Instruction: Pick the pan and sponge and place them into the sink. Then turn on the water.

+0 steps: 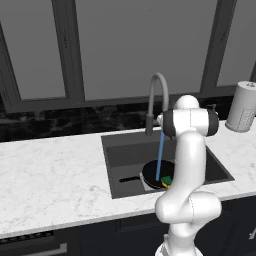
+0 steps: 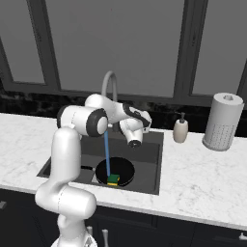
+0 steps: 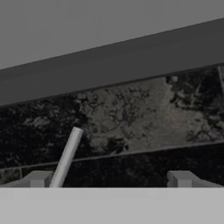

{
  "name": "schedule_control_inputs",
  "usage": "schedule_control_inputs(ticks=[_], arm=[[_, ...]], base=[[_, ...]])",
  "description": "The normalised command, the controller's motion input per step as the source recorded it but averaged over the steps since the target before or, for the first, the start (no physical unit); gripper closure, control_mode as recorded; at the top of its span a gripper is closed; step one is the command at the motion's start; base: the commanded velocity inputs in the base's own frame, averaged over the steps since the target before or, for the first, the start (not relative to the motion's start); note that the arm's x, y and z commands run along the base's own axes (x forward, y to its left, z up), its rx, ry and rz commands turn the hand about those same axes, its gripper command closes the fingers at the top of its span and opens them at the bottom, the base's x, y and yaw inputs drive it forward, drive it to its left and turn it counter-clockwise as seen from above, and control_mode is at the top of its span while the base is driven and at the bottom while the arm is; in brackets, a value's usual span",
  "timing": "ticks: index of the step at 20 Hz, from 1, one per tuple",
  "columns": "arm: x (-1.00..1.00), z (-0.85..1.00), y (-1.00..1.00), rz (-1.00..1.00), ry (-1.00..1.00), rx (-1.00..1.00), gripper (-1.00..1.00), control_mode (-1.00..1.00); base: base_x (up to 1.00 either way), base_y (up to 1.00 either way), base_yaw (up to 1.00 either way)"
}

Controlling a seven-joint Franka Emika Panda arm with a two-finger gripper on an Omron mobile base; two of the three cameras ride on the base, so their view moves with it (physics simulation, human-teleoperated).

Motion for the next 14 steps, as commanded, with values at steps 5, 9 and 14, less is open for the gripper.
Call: schedule_control_inputs(ticks=[5, 9, 14], arm=[[-0.03, 0.00, -0.93, 0.00, 0.00, 0.03, -1.00, -1.00], [0.00, 0.00, -0.83, 0.00, 0.00, 0.02, -1.00, -1.00], [0.00, 0.00, -0.67, 0.00, 0.00, 0.00, -1.00, -1.00]], base=[[0.00, 0.00, 0.00], [0.00, 0.00, 0.00], [0.00, 0.00, 0.00]])
